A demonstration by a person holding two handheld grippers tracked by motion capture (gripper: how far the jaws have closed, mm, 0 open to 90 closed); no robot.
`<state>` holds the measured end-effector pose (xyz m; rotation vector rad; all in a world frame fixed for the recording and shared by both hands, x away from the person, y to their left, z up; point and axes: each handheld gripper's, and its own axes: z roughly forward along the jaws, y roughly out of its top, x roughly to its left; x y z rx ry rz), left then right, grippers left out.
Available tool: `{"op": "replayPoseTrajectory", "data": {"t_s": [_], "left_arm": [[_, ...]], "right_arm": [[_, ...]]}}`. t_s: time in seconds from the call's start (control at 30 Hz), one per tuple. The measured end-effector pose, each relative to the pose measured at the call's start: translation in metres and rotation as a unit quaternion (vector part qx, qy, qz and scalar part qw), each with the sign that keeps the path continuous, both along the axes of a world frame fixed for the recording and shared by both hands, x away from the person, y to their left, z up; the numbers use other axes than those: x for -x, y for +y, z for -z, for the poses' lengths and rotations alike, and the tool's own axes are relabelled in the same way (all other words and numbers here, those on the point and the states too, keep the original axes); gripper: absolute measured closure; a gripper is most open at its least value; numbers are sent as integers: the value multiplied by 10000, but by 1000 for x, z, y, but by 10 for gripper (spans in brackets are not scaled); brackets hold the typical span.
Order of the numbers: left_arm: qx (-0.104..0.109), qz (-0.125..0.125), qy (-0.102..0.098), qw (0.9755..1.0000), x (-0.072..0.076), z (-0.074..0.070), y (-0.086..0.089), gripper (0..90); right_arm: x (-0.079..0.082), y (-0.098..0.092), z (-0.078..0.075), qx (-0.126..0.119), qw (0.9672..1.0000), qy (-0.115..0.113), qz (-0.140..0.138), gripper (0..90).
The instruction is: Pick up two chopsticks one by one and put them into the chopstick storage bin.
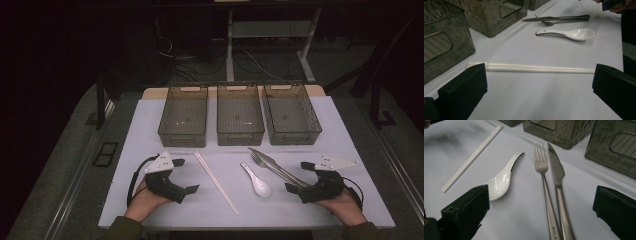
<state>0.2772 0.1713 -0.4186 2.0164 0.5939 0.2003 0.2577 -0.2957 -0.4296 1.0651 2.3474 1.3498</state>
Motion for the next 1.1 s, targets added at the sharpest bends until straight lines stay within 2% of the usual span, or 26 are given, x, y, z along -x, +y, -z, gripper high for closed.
{"op": "replayPoseTrajectory", "data": {"t_s": [0.33,0.57,1.1], "left_arm": [[-52,-43,7,10000,1,0,1,0],[-65,-43,3,10000,2,0,1,0],[-73,-20,20,10000,3,0,1,0]], "right_arm": [[-2,7,-7,3,9999,122,-12,7],[-3,19,-16,-87,9999,98,-98,7],[-13,52,-19,-91,9991,82,-401,7]]}}
